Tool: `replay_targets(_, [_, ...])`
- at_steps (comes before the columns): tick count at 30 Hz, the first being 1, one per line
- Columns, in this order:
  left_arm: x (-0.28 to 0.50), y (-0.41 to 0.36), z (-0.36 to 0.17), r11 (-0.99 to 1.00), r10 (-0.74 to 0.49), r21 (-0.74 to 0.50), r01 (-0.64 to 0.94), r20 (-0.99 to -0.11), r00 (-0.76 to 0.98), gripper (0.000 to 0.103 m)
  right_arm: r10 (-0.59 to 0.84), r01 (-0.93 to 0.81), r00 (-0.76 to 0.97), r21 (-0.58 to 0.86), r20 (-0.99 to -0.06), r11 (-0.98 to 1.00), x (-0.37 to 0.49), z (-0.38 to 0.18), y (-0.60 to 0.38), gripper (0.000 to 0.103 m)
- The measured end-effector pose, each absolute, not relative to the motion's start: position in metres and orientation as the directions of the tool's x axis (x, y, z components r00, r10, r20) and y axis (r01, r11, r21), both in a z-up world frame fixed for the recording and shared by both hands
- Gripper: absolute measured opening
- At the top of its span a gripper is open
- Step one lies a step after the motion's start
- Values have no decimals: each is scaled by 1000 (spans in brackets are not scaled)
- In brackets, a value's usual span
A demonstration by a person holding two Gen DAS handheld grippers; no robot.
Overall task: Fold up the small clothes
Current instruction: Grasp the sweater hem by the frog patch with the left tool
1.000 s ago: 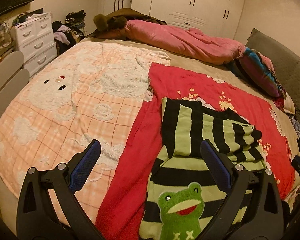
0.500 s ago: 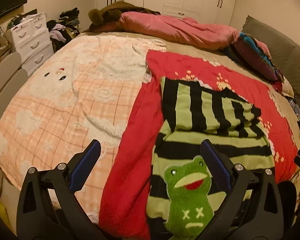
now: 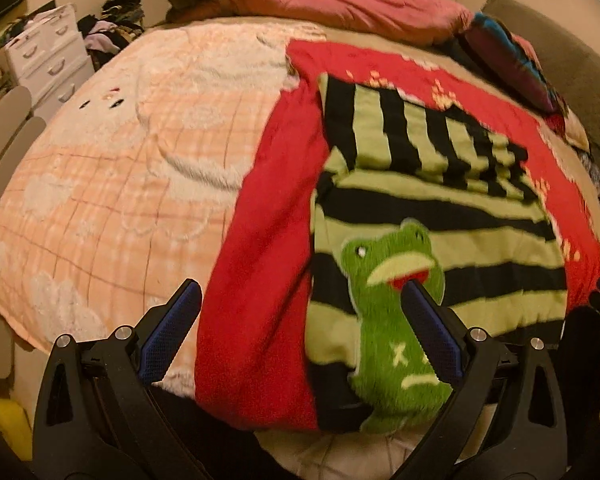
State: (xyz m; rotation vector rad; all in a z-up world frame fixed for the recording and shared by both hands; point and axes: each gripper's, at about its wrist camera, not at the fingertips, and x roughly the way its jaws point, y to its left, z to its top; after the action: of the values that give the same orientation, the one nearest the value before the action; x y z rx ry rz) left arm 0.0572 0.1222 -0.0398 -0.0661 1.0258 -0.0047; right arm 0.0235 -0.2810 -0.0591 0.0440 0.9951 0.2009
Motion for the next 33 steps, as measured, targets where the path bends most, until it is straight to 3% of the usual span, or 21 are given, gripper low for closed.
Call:
replay_targets(21, [35,107,-113,973,-225,-229,17,-938,264,93,156,-180,190,122,-969,976,34,-133,-258,99])
replay_targets(22, [35,108,-115,967,-248,-254,12,-934,258,93,171,-182,176,139,-969,973,35,-136,-259,98])
replay_targets(23, [35,111,-116,958,-278,-286,7,-926,257,84,184,-181,165,153,-969,971,36,-139,-260,97])
replay_targets(24, [35,112,-117,949,-307,-316,4,-917,257,70,201,-180,160,171,-967,969,36,-140,-261,86])
replay_targets(25, [35,113,-118,935,-344,-355,4,-903,259,62,216,-179,164,186,-963,966,36,-140,-263,61])
replay_targets(26, [35,114,-117,929,-360,-370,9,-896,259,48,224,-174,176,193,-959,966,35,-138,-265,56])
replay_targets(28, [33,111,-114,932,-356,-363,26,-896,267,40,266,-173,209,232,-941,957,33,-130,-273,31])
replay_targets(29, [33,109,-112,932,-357,-361,38,-894,270,36,284,-176,225,248,-932,953,32,-126,-275,28])
replay_targets(33, [33,106,-113,935,-351,-352,45,-899,262,39,326,-218,261,274,-909,937,30,-112,-276,23])
